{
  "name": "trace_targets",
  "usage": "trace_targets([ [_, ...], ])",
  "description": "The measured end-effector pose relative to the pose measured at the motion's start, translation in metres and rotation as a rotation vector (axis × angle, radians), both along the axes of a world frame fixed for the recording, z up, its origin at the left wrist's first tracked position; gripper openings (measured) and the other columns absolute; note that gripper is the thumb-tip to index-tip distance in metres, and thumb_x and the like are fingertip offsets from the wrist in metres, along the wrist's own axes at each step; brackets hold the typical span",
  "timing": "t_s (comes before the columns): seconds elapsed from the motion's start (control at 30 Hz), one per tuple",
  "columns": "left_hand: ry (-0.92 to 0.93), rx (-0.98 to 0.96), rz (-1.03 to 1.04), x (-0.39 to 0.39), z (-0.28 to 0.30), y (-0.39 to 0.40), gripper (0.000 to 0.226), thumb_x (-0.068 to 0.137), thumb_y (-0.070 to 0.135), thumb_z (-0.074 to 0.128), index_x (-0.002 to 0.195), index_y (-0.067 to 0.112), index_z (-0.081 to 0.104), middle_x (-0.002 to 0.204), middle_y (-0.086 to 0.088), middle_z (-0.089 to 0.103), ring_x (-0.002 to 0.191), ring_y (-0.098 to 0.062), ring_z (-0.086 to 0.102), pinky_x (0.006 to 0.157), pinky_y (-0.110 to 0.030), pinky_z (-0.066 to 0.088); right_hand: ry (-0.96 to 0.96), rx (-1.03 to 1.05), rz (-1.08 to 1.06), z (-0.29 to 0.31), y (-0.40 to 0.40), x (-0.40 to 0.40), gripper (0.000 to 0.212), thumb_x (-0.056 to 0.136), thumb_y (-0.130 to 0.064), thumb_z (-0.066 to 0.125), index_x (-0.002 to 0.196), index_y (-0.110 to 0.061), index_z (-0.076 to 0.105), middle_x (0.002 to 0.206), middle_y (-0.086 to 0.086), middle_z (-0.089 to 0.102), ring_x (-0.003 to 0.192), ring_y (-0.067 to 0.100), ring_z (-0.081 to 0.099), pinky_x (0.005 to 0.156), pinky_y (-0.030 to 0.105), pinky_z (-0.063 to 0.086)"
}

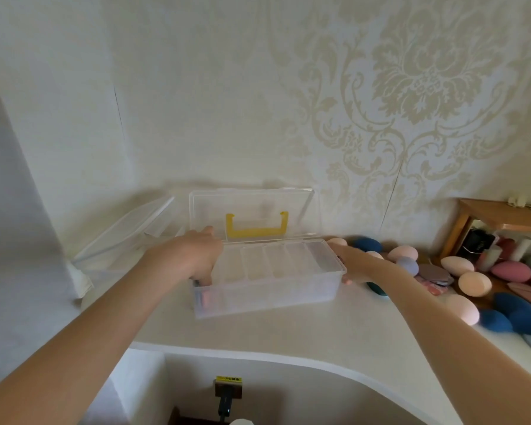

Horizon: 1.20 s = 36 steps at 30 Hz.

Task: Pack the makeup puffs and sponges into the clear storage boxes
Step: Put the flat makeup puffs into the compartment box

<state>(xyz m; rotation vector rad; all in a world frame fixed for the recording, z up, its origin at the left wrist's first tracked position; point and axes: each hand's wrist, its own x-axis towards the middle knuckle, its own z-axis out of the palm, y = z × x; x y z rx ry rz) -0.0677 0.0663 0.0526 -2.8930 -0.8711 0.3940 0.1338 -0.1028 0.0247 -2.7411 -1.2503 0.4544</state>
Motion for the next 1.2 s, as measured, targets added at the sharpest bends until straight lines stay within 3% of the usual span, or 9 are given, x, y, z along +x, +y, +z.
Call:
trace_targets([
  [0.07, -0.015, -0.009, -0.014, -0.003, 0.000, 0.001, 0.030, 0.080, 0.016, 0.068, 0.107, 0.003, 0.067, 0.109, -0.007, 0.035, 0.083, -0.023, 0.044, 0.067, -0.027, 0.037, -0.082, -0.099, -0.008, 0.001, 0.002, -0.002, 0.065, 0.094, -0.006, 0.049, 0.149, -0.014, 0.015, 0.150, 0.013, 0.031, 0.136, 0.031, 0.036, 0.108, 0.036, 0.031],
  [0.13, -0.030, -0.027, -0.033, -0.005, -0.001, 0.004, 0.027, 0.080, 0.015, 0.067, 0.105, 0.004, 0.068, 0.106, -0.005, 0.033, 0.084, -0.023, 0.046, 0.067, -0.027, 0.037, -0.107, -0.075, 0.019, 0.002, 0.007, -0.001, 0.058, 0.092, -0.003, 0.050, 0.145, -0.006, 0.028, 0.147, 0.016, 0.037, 0.133, 0.031, 0.040, 0.103, 0.034, 0.035],
  [0.27, -0.087, -0.082, -0.080, -0.007, -0.005, 0.009, 0.022, 0.079, 0.014, 0.067, 0.098, 0.004, 0.070, 0.104, -0.003, 0.035, 0.094, -0.025, 0.053, 0.077, -0.032, 0.045, -0.072, -0.053, 0.013, 0.000, -0.002, 0.017, 0.022, 0.083, -0.010, 0.065, 0.103, -0.002, 0.059, 0.092, 0.009, 0.060, 0.068, 0.015, 0.056, 0.054, 0.015, 0.039],
  [0.37, -0.146, -0.126, -0.117, 0.001, -0.008, 0.003, 0.025, 0.078, 0.017, 0.068, 0.097, 0.002, 0.071, 0.113, -0.007, 0.041, 0.106, -0.029, 0.056, 0.083, -0.033, 0.046, 0.018, 0.027, -0.109, 0.014, -0.019, 0.026, 0.006, 0.084, -0.009, 0.064, 0.085, -0.007, 0.059, 0.063, -0.003, 0.056, 0.045, 0.001, 0.055, 0.045, 0.010, 0.039],
  [0.6, -0.224, -0.161, -0.162, 0.032, -0.011, -0.019, 0.027, 0.077, 0.018, 0.071, 0.100, 0.005, 0.070, 0.122, -0.008, 0.044, 0.108, -0.028, 0.052, 0.092, -0.038, 0.048, -0.231, 0.607, -0.225, 0.060, -0.038, 0.027, 0.014, 0.088, -0.010, 0.058, 0.099, -0.005, 0.066, 0.085, 0.008, 0.064, 0.042, 0.010, 0.056, 0.050, 0.018, 0.043],
  [0.7, -0.240, -0.170, -0.163, 0.040, -0.010, -0.022, 0.028, 0.076, 0.021, 0.072, 0.100, 0.006, 0.070, 0.124, -0.007, 0.044, 0.110, -0.027, 0.049, 0.094, -0.039, 0.046, -0.023, 0.878, -0.189, 0.064, -0.022, -0.014, 0.012, 0.082, -0.011, 0.067, 0.092, -0.013, 0.060, 0.067, 0.003, 0.059, 0.038, 0.003, 0.050, 0.045, 0.013, 0.042],
  [0.93, -0.290, -0.258, -0.133, 0.037, -0.009, -0.017, 0.026, 0.074, 0.025, 0.075, 0.094, 0.009, 0.069, 0.125, -0.004, 0.042, 0.110, -0.023, 0.049, 0.091, -0.040, 0.048, 0.023, 0.826, 0.038, 0.013, 0.032, -0.089, 0.018, 0.077, -0.008, 0.061, 0.083, -0.014, 0.045, 0.053, -0.004, 0.044, 0.049, 0.013, 0.042, 0.045, 0.017, 0.033],
  [1.1, -0.324, -0.310, -0.141, 0.034, -0.007, -0.017, 0.019, 0.072, 0.022, 0.076, 0.071, 0.020, 0.057, 0.100, 0.003, 0.045, 0.094, -0.021, 0.056, 0.083, -0.036, 0.051, -0.052, 0.909, 0.110, 0.013, 0.042, -0.109, 0.017, 0.081, -0.008, 0.056, 0.094, -0.005, 0.047, 0.069, 0.014, 0.058, 0.071, 0.037, 0.059, 0.062, 0.043, 0.050],
  [1.2, -0.329, -0.325, -0.141, 0.032, -0.007, -0.016, 0.021, 0.072, 0.022, 0.076, 0.080, 0.015, 0.058, 0.101, 0.002, 0.046, 0.094, -0.023, 0.057, 0.085, -0.038, 0.051, -0.115, 0.878, 0.108, 0.013, 0.046, -0.110, 0.017, 0.082, -0.007, 0.053, 0.098, -0.005, 0.047, 0.076, 0.016, 0.062, 0.077, 0.038, 0.059, 0.065, 0.043, 0.049],
])
